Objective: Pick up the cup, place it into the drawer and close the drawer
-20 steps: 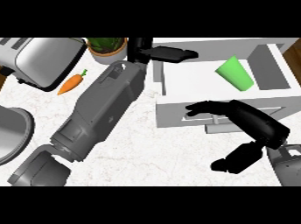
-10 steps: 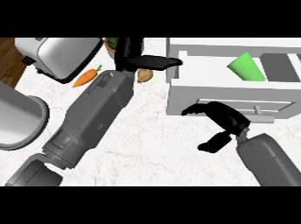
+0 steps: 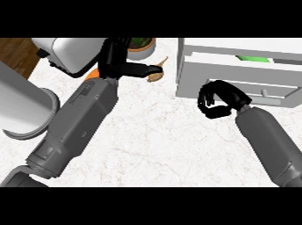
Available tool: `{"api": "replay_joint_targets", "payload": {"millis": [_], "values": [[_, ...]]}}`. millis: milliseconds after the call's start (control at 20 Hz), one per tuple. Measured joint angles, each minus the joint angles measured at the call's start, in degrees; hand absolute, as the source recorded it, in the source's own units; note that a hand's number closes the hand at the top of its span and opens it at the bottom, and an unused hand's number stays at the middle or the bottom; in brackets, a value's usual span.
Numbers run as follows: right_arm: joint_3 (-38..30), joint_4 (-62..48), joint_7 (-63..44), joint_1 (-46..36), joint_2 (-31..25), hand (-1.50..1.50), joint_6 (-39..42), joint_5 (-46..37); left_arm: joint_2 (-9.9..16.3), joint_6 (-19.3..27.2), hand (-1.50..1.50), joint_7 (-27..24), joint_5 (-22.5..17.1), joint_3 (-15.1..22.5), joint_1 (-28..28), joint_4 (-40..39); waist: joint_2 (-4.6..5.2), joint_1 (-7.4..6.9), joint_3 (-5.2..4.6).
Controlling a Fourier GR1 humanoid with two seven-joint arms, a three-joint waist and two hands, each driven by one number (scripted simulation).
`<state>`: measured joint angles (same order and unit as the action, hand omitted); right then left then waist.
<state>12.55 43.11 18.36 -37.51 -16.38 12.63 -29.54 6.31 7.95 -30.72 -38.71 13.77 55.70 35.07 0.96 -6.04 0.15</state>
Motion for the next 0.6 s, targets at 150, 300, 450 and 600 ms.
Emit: {"api": "replay_joint_targets", "payload": {"millis": [150,300,450,600], "values": [[-3.54,-5.60,2.23,-4.59,-0.84,1.50,-2.02,1.02,1.25,-1.12,-1.50,0.57,-0.22,-0.04,-1.15,1.94,0.37,-1.11,0.09],[-6.01,-9.65,4.43,-6.67,-1.13,1.50,-2.22,2.54,2.39,-2.46,-1.50,0.90,-0.28,0.21,-3.18,3.50,0.62,-1.86,0.31],[-7.35,-10.89,5.76,-6.98,-1.45,1.50,-0.70,4.09,3.37,-3.61,-1.50,1.34,-0.25,0.51,-4.37,4.77,0.52,-2.40,0.36],[-8.28,-11.47,6.18,-7.19,-1.96,1.50,1.95,5.62,4.08,-4.52,-1.50,1.96,-0.31,0.74,-5.20,5.69,0.49,-2.82,0.42]]}}
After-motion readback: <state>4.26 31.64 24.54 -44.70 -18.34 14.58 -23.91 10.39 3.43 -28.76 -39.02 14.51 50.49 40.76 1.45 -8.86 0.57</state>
